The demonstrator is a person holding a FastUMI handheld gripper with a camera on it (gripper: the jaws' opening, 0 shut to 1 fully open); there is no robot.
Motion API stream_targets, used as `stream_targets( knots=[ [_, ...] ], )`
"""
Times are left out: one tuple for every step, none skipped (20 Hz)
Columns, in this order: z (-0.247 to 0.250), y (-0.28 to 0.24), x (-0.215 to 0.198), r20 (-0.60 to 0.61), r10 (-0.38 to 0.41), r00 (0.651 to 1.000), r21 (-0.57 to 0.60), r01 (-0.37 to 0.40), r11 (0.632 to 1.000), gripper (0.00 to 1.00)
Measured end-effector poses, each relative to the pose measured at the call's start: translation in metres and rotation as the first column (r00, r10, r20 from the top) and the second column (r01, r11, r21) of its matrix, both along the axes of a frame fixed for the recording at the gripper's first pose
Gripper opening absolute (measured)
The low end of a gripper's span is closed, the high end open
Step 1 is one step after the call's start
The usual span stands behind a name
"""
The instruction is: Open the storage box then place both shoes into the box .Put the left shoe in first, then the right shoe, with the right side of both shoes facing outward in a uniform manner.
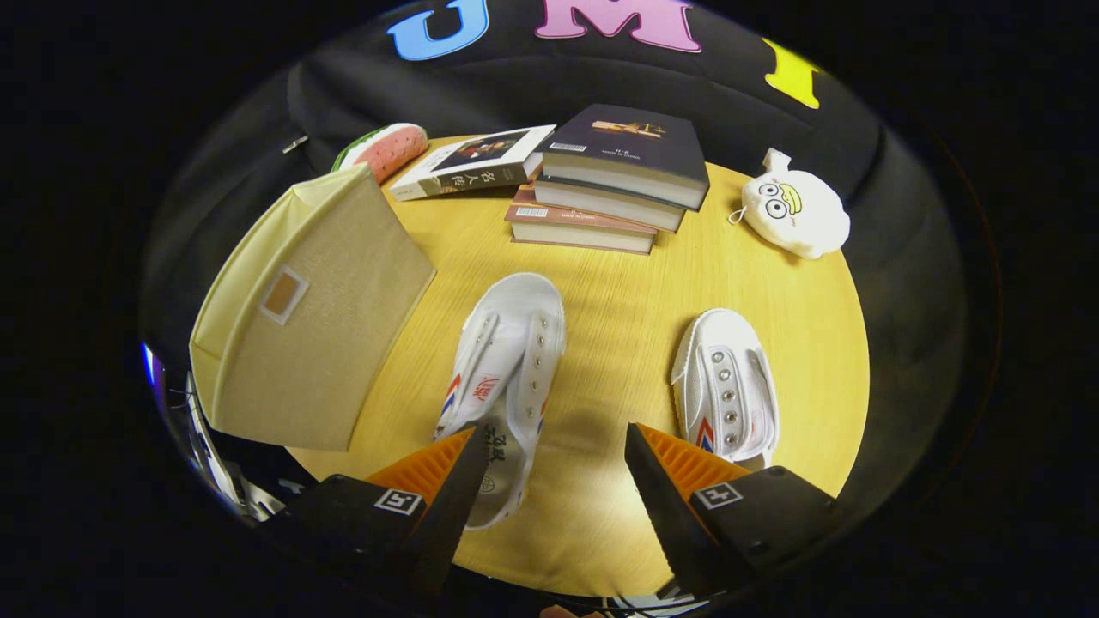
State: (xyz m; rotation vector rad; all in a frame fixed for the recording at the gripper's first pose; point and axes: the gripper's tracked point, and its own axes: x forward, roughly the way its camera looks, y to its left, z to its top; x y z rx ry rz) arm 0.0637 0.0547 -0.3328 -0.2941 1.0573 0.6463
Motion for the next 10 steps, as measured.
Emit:
stream_targets(
  knots=[
    [-0.007, 0.004, 0.004, 0.004, 0.005, 1.000, 0.000, -0.005, 1.000, 0.99],
    [-0.012, 0.007, 0.006, 0.007, 0.011, 1.000, -0.003, -0.011, 1.000, 0.99],
    [-0.018, 0.009, 0.008, 0.017, 0.014, 1.000, -0.010, -0.014, 1.000, 0.99],
    [-0.023, 0.011, 0.013, 0.028, 0.018, 0.999, -0.020, -0.017, 1.000, 0.99],
    [-0.030, 0.015, 0.016, 0.019, 0.019, 1.000, -0.016, -0.019, 1.000, 0.98],
    [-0.034, 0.019, 0.016, 0.002, 0.010, 1.000, 0.000, -0.010, 1.000, 0.98],
    [-0.038, 0.023, 0.017, -0.012, -0.001, 1.000, 0.014, 0.001, 1.000, 0.97],
    [-0.043, 0.025, 0.017, -0.035, -0.008, 0.999, 0.028, 0.009, 1.000, 0.94],
    [-0.044, 0.033, 0.013, -0.076, -0.026, 0.997, 0.064, 0.031, 0.998, 0.84],
    [-0.044, 0.037, 0.010, -0.104, -0.040, 0.994, 0.078, 0.049, 0.996, 0.73]
  ],
)
